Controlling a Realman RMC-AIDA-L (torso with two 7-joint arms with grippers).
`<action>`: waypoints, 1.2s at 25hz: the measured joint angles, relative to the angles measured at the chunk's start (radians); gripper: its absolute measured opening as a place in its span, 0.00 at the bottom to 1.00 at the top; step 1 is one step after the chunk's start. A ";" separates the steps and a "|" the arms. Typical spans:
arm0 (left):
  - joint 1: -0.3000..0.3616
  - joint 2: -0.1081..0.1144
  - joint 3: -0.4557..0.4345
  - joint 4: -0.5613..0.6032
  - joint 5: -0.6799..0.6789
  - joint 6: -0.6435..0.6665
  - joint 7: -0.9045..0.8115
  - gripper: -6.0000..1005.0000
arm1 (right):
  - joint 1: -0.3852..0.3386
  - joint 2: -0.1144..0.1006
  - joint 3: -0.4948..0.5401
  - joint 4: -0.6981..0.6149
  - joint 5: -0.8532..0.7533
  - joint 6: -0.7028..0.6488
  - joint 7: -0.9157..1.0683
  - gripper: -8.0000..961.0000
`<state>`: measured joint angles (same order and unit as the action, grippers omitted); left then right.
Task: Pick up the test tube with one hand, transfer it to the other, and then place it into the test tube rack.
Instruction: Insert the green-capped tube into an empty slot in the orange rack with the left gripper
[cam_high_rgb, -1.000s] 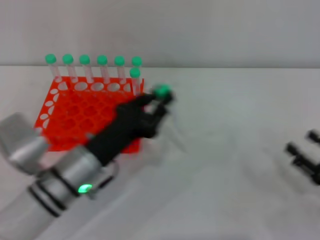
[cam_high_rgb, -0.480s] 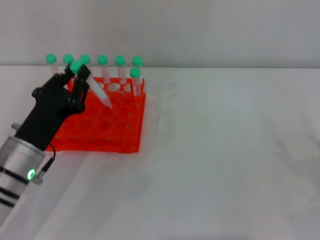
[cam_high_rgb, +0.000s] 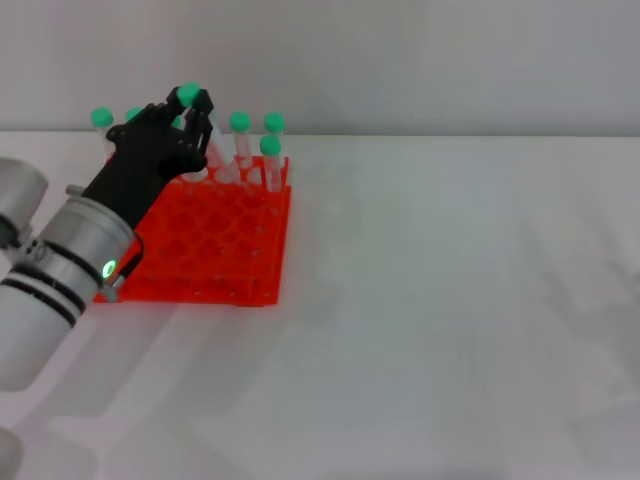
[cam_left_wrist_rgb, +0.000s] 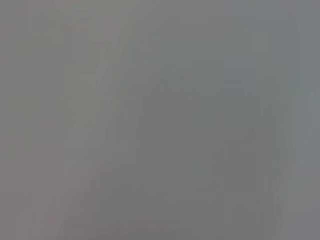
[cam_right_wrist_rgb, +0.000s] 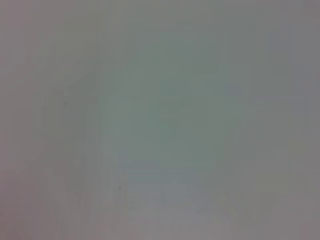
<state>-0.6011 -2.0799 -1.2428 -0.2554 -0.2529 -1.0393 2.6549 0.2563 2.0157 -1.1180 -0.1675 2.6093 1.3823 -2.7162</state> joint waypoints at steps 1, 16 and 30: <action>-0.006 0.000 0.000 -0.001 0.000 0.009 0.009 0.32 | -0.001 0.000 0.000 0.002 0.000 0.000 0.000 0.89; -0.067 0.000 -0.013 0.004 0.001 0.113 0.167 0.34 | 0.004 0.001 -0.008 0.011 -0.004 -0.004 0.000 0.89; -0.097 -0.003 -0.006 0.004 0.009 0.199 0.169 0.36 | 0.006 0.002 -0.011 0.011 -0.008 -0.006 0.008 0.89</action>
<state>-0.6980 -2.0827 -1.2491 -0.2515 -0.2438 -0.8406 2.8240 0.2623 2.0172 -1.1289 -0.1564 2.6015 1.3759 -2.7078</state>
